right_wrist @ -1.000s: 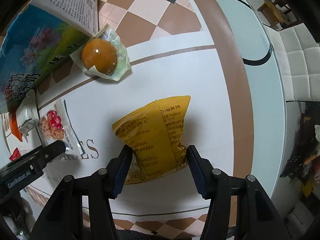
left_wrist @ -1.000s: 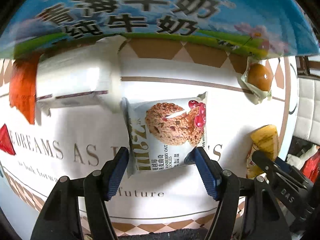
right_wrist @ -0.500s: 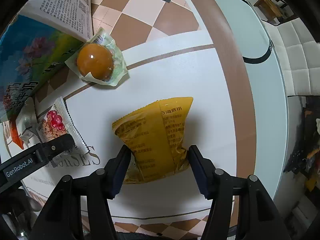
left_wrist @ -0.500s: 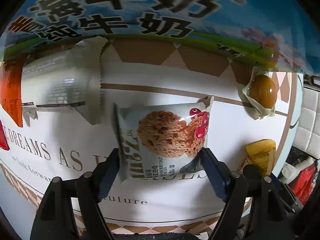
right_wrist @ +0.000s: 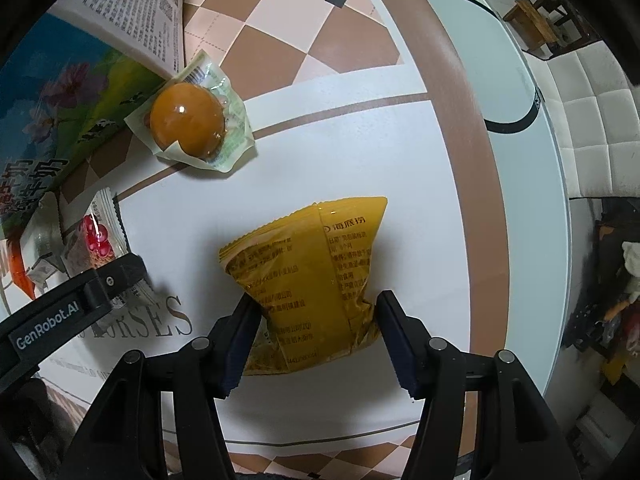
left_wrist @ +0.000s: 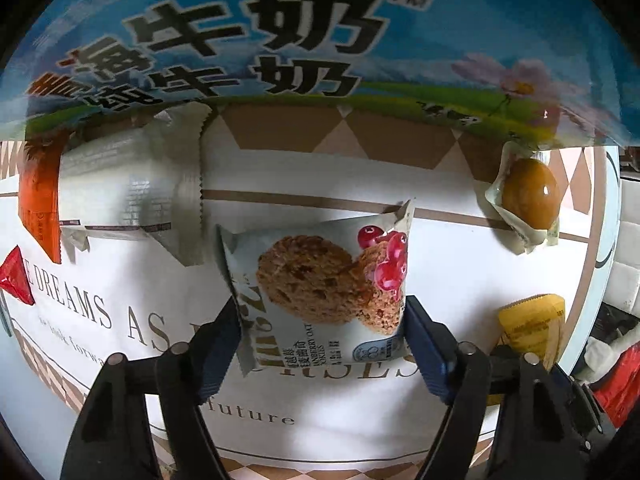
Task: Organize snacks
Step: 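Carry both packets into the cardboard box and open both grippers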
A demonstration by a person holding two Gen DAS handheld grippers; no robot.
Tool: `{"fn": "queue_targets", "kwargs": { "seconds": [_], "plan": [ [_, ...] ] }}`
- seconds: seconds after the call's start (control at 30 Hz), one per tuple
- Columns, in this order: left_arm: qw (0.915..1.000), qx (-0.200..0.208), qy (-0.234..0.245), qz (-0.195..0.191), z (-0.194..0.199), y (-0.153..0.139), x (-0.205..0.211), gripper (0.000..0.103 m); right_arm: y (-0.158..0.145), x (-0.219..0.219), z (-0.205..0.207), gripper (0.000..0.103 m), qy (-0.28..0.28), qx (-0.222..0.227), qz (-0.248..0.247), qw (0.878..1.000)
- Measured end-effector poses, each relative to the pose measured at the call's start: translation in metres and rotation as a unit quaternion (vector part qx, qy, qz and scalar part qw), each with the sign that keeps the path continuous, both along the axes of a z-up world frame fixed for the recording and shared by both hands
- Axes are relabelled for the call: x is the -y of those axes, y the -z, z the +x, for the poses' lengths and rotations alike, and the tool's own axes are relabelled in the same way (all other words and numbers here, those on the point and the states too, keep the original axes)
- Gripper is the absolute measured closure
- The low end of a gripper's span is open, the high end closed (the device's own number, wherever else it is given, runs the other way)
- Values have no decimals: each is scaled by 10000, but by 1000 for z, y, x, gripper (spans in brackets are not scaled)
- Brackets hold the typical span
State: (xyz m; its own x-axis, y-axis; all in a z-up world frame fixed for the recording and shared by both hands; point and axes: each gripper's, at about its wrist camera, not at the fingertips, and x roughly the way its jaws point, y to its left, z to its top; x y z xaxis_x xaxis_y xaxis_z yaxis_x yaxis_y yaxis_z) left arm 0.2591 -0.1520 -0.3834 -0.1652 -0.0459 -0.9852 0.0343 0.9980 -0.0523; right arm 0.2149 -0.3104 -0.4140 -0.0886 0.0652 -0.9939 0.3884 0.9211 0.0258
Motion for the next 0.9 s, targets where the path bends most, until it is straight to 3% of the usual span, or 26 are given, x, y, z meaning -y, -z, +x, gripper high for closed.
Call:
{"fn": "queue_targets", "kwargs": {
  "seconds": [0.3,0.53,0.73,0.9],
  "plan": [
    [9999,91,127,-36,-21,-4,-2,29,-7,-15,-10,53,-217,136,-50,9997],
    [9988,309,273,-261,-32,-31,-5,29,-23,-24,-15,55,-286,309,202,9989],
    [9959,669,265,-547,-37,-80,-35,29,-54,-31,-16,55,-349,562,538,9964],
    [9903,1122,80,-815,-18,-140,-58,29,-103,-33,-4,55,-425,1003,841,9905]
  ]
}}
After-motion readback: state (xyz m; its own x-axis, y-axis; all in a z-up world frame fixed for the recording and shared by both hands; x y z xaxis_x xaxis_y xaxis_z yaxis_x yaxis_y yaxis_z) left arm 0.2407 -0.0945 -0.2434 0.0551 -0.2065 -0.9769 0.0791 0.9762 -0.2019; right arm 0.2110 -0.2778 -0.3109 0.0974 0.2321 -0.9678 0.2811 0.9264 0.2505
